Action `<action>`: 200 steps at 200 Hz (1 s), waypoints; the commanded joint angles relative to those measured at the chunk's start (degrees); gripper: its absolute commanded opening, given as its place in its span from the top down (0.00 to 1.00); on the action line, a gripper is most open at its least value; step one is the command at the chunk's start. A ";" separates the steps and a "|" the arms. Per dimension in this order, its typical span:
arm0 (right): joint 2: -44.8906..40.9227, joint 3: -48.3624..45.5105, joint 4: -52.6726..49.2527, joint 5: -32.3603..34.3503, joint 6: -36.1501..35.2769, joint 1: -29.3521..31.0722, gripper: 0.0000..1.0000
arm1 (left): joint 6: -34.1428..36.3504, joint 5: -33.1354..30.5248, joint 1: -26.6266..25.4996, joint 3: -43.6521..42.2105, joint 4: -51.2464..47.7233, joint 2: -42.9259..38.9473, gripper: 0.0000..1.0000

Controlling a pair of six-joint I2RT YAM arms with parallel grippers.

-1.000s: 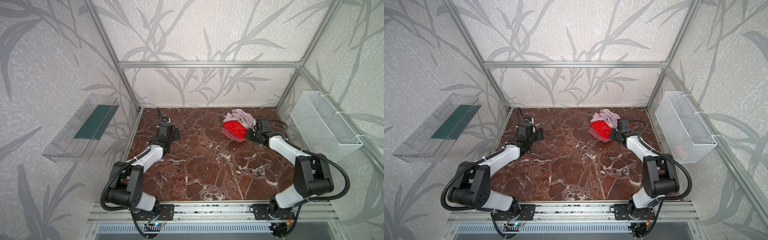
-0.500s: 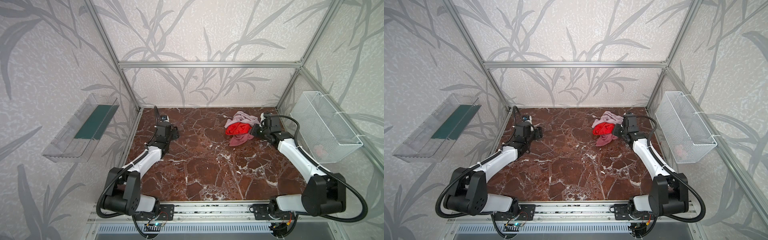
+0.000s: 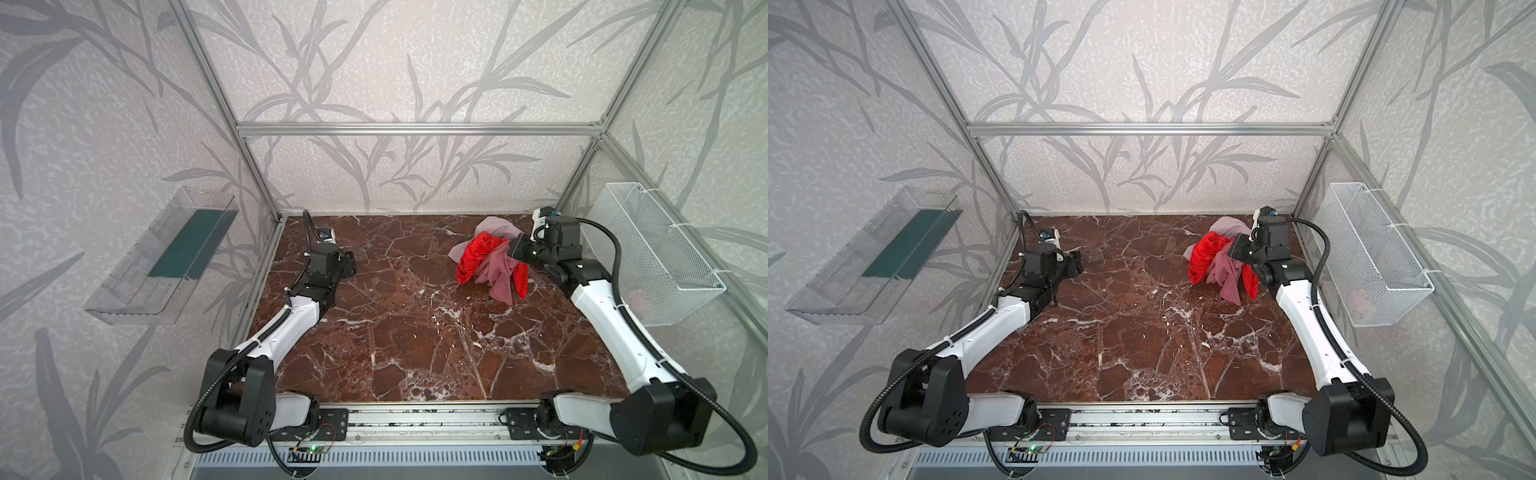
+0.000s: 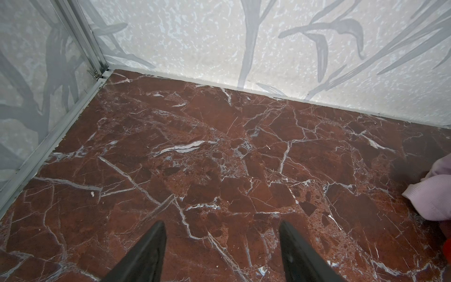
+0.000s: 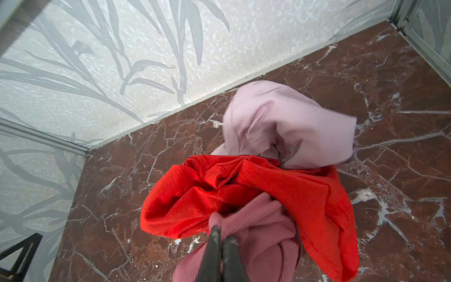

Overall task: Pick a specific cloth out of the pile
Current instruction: 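Lift the pink shirt with the right gripper, pulling it out of the pile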

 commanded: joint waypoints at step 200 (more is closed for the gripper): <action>8.61 44.95 -13.04 -17.03 -9.15 11.56 1.00 | -4.22 -6.45 -1.37 13.37 -26.27 -12.98 0.30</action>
